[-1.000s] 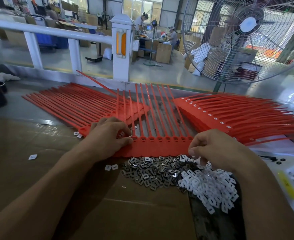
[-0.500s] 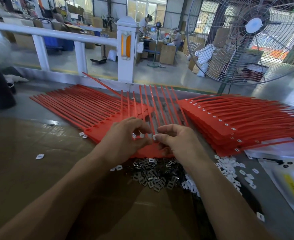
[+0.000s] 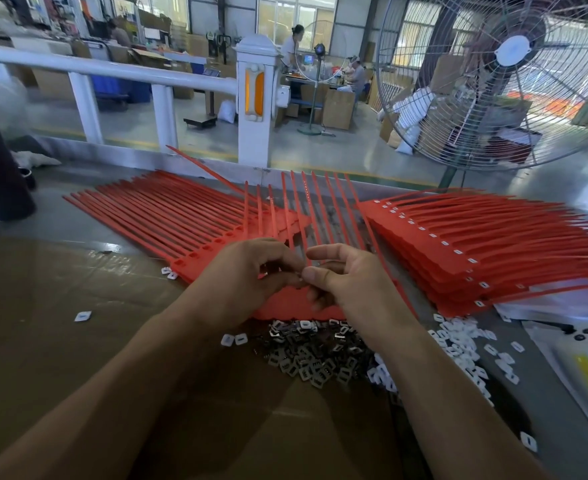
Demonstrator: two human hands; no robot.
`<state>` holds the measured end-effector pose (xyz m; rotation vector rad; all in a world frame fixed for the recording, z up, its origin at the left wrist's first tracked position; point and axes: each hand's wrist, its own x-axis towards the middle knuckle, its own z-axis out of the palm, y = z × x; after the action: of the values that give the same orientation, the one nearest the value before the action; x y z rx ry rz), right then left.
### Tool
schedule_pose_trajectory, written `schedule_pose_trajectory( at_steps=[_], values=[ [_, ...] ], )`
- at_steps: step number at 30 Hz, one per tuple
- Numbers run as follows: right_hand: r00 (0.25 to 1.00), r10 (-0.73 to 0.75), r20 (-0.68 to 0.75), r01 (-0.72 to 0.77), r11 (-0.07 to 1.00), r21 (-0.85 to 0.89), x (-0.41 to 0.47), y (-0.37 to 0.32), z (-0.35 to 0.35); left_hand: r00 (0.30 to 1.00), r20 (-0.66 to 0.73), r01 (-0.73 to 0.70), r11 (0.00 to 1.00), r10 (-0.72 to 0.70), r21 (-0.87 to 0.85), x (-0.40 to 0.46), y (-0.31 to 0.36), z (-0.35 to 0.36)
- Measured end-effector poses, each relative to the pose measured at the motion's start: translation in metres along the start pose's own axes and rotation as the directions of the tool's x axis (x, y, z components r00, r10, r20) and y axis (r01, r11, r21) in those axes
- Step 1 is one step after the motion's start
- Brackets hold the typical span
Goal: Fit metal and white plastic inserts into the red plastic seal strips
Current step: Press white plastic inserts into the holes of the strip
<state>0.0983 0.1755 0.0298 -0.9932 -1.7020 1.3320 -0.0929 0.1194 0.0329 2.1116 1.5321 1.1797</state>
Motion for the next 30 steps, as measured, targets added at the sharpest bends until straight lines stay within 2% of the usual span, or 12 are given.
schedule_pose_trajectory(
  at_steps=[4, 11, 14, 17, 21, 24, 30],
  values=[
    [1.000, -0.011, 0.003, 0.011, 1.000, 0.005, 0.001, -0.002, 0.001, 0.999, 0.032, -0.009, 0.998, 0.011, -0.057, 0.000, 0.001, -0.005],
    [0.995, -0.021, 0.096, 0.036, 0.987, -0.158, 0.006, -0.017, 0.005, 0.998, 0.062, 0.007, 1.000, -0.007, 0.000, 0.001, -0.002, -0.014],
    [0.994, 0.017, 0.109, -0.006, 0.995, -0.099, 0.012, -0.027, 0.008, 0.998, -0.008, 0.068, 0.996, -0.067, 0.050, 0.003, -0.008, -0.024],
    [0.996, 0.051, 0.075, -0.050, 0.999, -0.011, 0.014, -0.026, 0.015, 0.978, -0.079, 0.204, 0.972, -0.195, 0.120, 0.004, -0.020, -0.035],
    [0.998, 0.059, -0.011, -0.059, 0.998, 0.018, 0.013, -0.012, 0.023, 0.941, -0.028, 0.337, 0.923, -0.338, 0.186, 0.001, -0.032, -0.044],
    [0.997, 0.072, -0.036, -0.072, 0.997, 0.008, 0.012, -0.005, 0.024, 0.924, 0.021, 0.368, 0.904, -0.381, 0.218, 0.001, -0.033, -0.043],
    [0.995, 0.102, -0.005, -0.102, 0.994, 0.050, 0.006, 0.000, 0.024, 0.916, 0.028, 0.379, 0.886, -0.400, 0.269, 0.001, -0.027, -0.039]
  ],
)
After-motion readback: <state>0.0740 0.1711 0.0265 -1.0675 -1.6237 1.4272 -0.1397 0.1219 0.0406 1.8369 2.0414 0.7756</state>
